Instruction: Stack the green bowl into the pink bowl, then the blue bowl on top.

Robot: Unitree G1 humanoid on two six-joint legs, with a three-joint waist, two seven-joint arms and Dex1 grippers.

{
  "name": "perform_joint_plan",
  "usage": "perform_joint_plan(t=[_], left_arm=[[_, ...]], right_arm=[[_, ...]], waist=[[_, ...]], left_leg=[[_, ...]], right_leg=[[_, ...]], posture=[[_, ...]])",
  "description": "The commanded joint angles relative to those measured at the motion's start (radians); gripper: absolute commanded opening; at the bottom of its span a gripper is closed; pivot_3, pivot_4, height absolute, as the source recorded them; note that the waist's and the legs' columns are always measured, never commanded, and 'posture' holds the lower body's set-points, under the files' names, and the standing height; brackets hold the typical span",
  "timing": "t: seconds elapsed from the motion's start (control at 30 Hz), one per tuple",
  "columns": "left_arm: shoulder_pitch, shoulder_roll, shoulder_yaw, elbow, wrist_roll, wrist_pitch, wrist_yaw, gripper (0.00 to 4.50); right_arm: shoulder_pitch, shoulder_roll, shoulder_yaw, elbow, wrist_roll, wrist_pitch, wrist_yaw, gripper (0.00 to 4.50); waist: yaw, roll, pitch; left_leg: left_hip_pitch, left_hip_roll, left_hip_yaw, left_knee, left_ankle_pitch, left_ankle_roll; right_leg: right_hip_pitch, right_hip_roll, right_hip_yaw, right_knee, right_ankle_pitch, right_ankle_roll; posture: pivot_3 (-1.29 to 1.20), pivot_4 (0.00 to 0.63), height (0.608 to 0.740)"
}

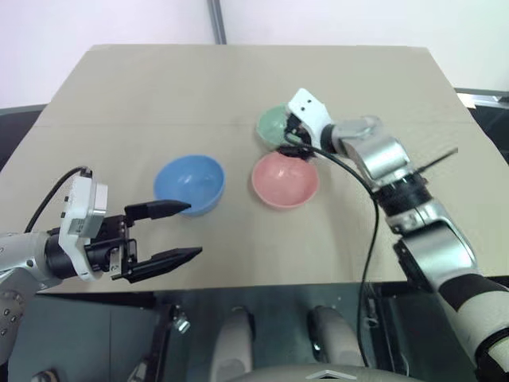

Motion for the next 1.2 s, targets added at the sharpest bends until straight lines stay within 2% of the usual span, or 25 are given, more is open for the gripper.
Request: perform_joint_plan(t=[0.03,0.2,0.6,0.9,1.0,1.03,1.07,1.17,1.2], left_arm=[[0.018,-0.005,0.05,-0.04,-0.028,0.003,0.014,4.5],[0.056,-0.017,0.085,-0.064,-0.04,0.009,0.029,4.5],[0.096,-0.035,0.109,-0.1,-0.063,0.007,0.058,4.5],[0.096,-0.037,0.098,-0.104,-0.059,-0.001,0.066,4.5],[0.093,-0.036,0.097,-0.103,-0.058,-0.001,0.068,4.5],[0.093,-0.035,0.097,-0.104,-0.058,-0.001,0.068,4.5],[0.093,-0.036,0.098,-0.105,-0.058,0.0,0.069,4.5],[0.094,-0.038,0.098,-0.107,-0.059,0.001,0.072,4.5],[0.095,-0.038,0.099,-0.108,-0.059,0.001,0.072,4.5]], right_arm=[[-0.082,0.041,-0.055,0.162,0.001,-0.113,-0.051,3.07],[-0.149,0.095,-0.076,0.323,-0.004,-0.18,-0.039,3.07],[-0.229,0.161,-0.131,0.44,0.006,-0.211,-0.025,3.07],[-0.23,0.178,-0.121,0.525,-0.044,-0.263,-0.061,3.07],[-0.227,0.185,-0.115,0.555,-0.065,-0.281,-0.066,2.23],[-0.224,0.187,-0.114,0.562,-0.07,-0.287,-0.067,1.86],[-0.223,0.186,-0.112,0.568,-0.078,-0.296,-0.073,1.28],[-0.226,0.184,-0.11,0.576,-0.097,-0.322,-0.087,0.24],[-0.229,0.182,-0.107,0.575,-0.105,-0.331,-0.083,0.08]], waist=[[-0.001,0.0,0.0],[-0.002,0.0,0.0],[-0.002,0.001,0.001],[-0.004,0.001,0.001],[-0.004,0.001,0.001],[-0.005,0.001,0.001],[-0.005,0.001,0.001],[-0.005,0.001,0.001],[-0.006,0.001,0.001]], left_leg=[[0.0,0.0,0.0,-0.001,0.0,0.0],[-0.001,0.0,0.0,-0.002,0.0,0.0],[0.0,0.0,0.0,-0.002,0.0,0.0],[0.0,0.0,0.0,-0.002,0.0,0.0],[0.0,0.0,0.0,-0.002,0.0,0.0],[0.0,0.0,0.0,-0.002,0.0,0.0],[0.0,0.0,0.0,-0.002,0.0,0.0],[0.0,0.0,0.0,-0.002,0.0,0.0],[0.001,0.0,0.0,-0.002,0.0,0.0]], right_leg=[[0.0,0.0,0.0,0.0,0.0,0.0],[0.0,-0.001,-0.001,-0.002,0.0,0.0],[0.0,0.0,-0.001,-0.001,0.0,0.0],[0.0,0.0,-0.001,-0.001,0.0,0.0],[0.0,0.0,-0.001,-0.001,0.0,0.0],[0.0,0.0,-0.001,-0.001,0.0,0.0],[0.0,0.0,-0.001,-0.001,0.0,0.0],[0.0,0.0,-0.001,-0.001,0.0,0.0],[0.0,0.0,-0.001,-0.001,0.0,0.0]], posture=[[0.0,0.15,0.74],[0.0,0.15,0.74],[0.0,0.15,0.74],[0.0,0.15,0.74],[0.0,0.15,0.74],[0.0,0.15,0.74],[0.0,0.15,0.74],[0.0,0.15,0.74],[0.0,0.15,0.74]])
